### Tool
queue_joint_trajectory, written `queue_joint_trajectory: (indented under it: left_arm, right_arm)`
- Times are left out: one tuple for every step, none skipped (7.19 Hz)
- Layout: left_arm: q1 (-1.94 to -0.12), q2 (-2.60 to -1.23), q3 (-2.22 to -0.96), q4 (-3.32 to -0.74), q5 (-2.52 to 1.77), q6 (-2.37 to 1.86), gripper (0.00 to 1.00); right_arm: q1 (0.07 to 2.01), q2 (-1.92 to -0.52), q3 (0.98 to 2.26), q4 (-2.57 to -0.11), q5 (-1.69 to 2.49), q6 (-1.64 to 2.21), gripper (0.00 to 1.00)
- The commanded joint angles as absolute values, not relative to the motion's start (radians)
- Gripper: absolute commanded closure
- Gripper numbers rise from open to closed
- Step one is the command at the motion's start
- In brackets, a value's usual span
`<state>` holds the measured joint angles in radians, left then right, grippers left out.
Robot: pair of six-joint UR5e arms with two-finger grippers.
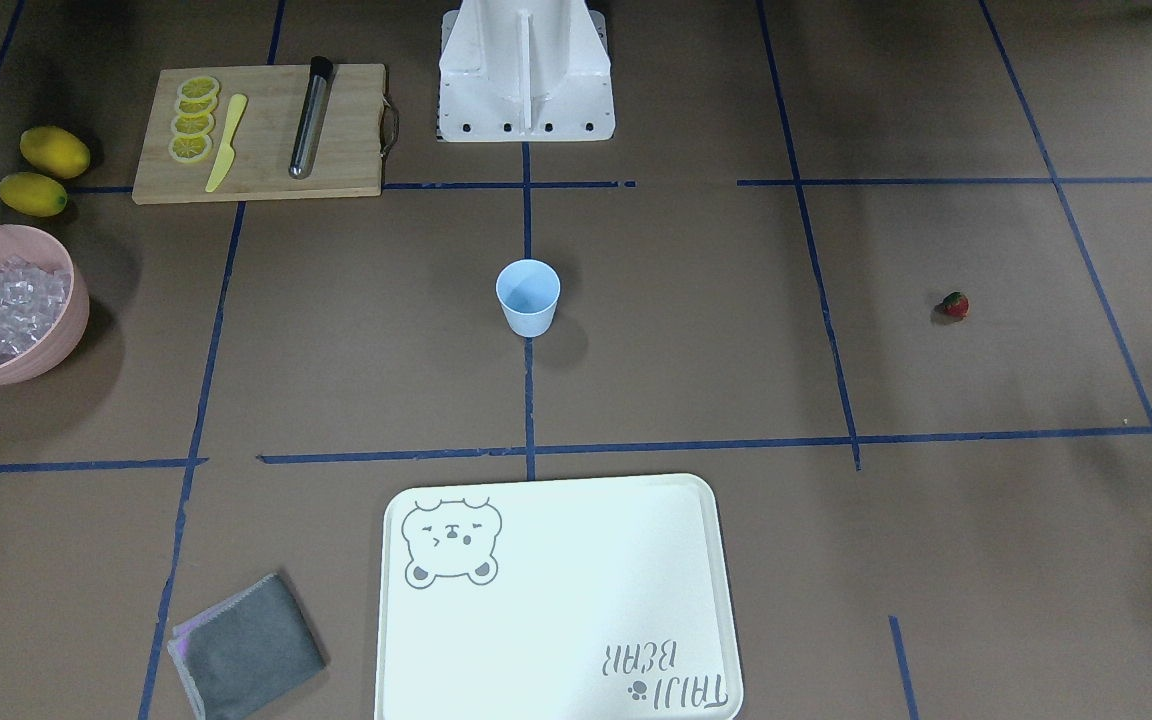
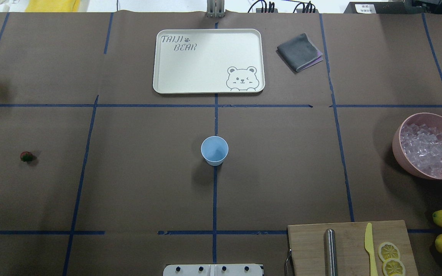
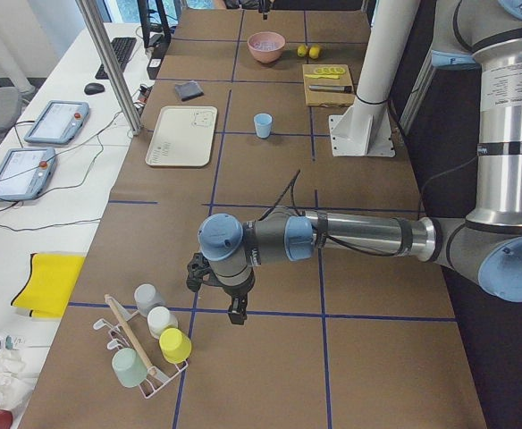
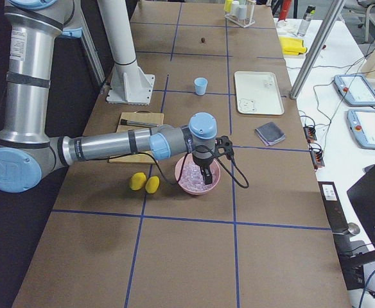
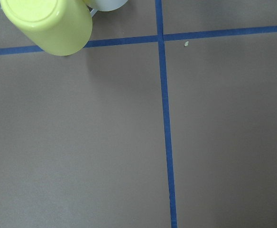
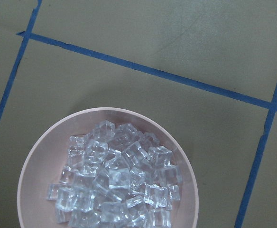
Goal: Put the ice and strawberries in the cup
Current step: 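Lower the right gripper into the pink bowl and grasp ice cubes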
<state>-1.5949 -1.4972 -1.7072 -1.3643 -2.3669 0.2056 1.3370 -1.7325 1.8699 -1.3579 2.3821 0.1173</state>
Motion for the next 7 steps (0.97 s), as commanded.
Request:
queue_joint_trajectory:
  left_arm:
    - [-1.594, -1.497, -1.703, -1.364, -2.367, 0.206, 0.00]
    - [-1.594, -1.496, -1.703, -1.364, -2.367, 0.206, 0.00]
    - [-1.594, -1.496, -1.701, -1.364, -2.367, 0.207, 0.00]
    - [-1.594, -1.496, -1.703, -1.365, -2.367, 0.207, 0.00]
    - [-1.594, -1.496, -1.701, -1.365, -2.367, 0.207, 0.00]
    - [-1.594, -1.496, -1.701, -1.364, -2.367, 0.207, 0.00]
    - [-1.594, -1.496, -1.701, -1.365, -2.367, 0.207, 0.00]
  right_arm:
    - [1.306, -1.729, 1.856, -1.313, 2.381, 0.187, 0.00]
    - [1.296, -1.724, 1.856, -1.313, 2.378, 0.195, 0.00]
    - [1.286, -1.717, 1.855, -1.315, 2.373, 0.212, 0.01]
    - [1.273, -1.697, 1.853, -1.313, 2.364, 0.268, 0.00]
    - [1.257, -1.697, 1.853, -1.313, 2.332, 0.285, 0.01]
    - [1.256, -1.697, 1.852, -1.313, 2.323, 0.287, 0.01]
    - [1.252, -1.697, 1.850, -1.313, 2.319, 0.290, 0.01]
